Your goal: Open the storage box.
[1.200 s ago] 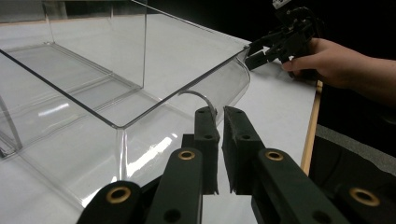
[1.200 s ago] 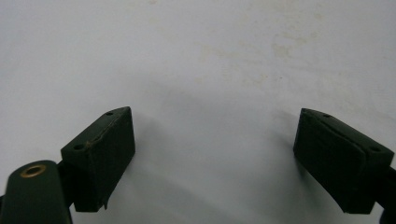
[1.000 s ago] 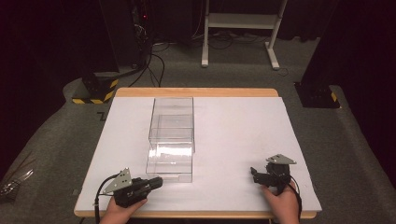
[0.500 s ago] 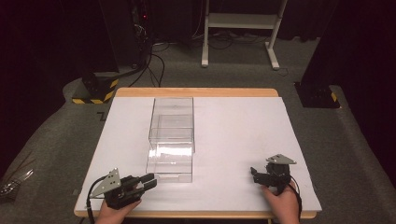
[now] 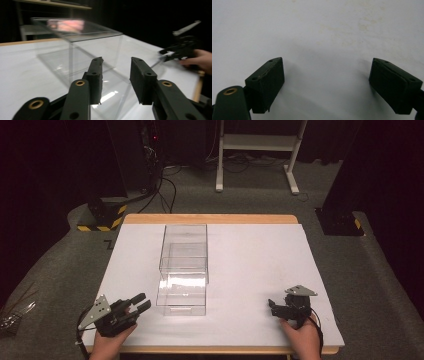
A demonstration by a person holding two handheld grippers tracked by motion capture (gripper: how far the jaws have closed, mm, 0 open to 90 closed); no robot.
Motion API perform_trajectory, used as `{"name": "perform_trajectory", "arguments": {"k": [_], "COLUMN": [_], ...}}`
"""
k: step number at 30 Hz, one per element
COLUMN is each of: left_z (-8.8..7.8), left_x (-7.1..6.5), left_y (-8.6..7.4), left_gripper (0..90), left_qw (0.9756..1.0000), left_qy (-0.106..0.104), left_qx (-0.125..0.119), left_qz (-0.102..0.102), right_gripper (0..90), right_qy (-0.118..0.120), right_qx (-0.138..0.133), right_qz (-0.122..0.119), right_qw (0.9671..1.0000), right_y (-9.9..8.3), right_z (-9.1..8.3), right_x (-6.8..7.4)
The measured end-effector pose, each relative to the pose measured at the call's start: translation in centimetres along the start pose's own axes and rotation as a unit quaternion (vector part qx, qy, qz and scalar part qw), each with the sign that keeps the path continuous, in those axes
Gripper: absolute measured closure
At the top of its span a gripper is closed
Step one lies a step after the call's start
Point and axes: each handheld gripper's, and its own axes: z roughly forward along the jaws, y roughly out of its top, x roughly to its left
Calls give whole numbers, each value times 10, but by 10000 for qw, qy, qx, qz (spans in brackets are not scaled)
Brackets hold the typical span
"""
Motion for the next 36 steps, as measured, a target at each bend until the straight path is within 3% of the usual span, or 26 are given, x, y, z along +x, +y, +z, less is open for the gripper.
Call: {"name": "perform_trajectory", "arguments": {"k": [5,8,10,12,15,17,18,20,21,23,24,25,27,29,36], "left_z": [-2,-2,-1,3,8,10,12,16,19,23,24,25,30,30,30], "left_x": [18,28,32,32,33,35,36,37,38,39,40,43,45,44,44], "left_y": [-9,-15,-18,-21,-23,-24,-25,-27,-28,-29,-29,-28,-29,-29,-30], "left_gripper": [560,530,518,507,477,469,462,445,436,416,401,372,309,283,285], "left_qw": [9978,9945,9910,9880,9824,9764,9720,9666,9630,9597,9586,9540,9500,9488,9493], "left_qy": [605,924,1167,1355,1644,1837,1923,2013,2036,2075,2042,1974,1840,1882,1881], "left_qx": [264,496,653,692,816,1134,1349,1583,1765,1895,1982,2258,2520,2537,2518], "left_qz": [-6,-36,-29,-249,-351,-96,11,56,14,-42,-79,4,-83,-26,-43], "right_gripper": [130,129,130,130,130,130,130,130,130,130,130,130,130,130,130], "right_qy": [0,1,1,2,3,3,3,3,3,3,4,3,3,2,1], "right_qx": [0,1,0,2,1,0,-1,1,1,-1,0,-1,-1,-1,-1], "right_qz": [1,7,7,8,8,4,3,12,11,4,5,3,2,2,-1], "right_qw": [10000,10000,10000,10000,10000,10000,10000,10000,10000,10000,10000,10000,10000,10000,10000], "right_y": [0,0,0,0,0,0,0,0,0,0,0,0,0,0,0], "right_z": [0,0,0,0,0,0,0,0,0,0,0,0,0,0,0], "right_x": [0,0,0,0,0,0,0,0,0,0,0,0,0,0,0]}}
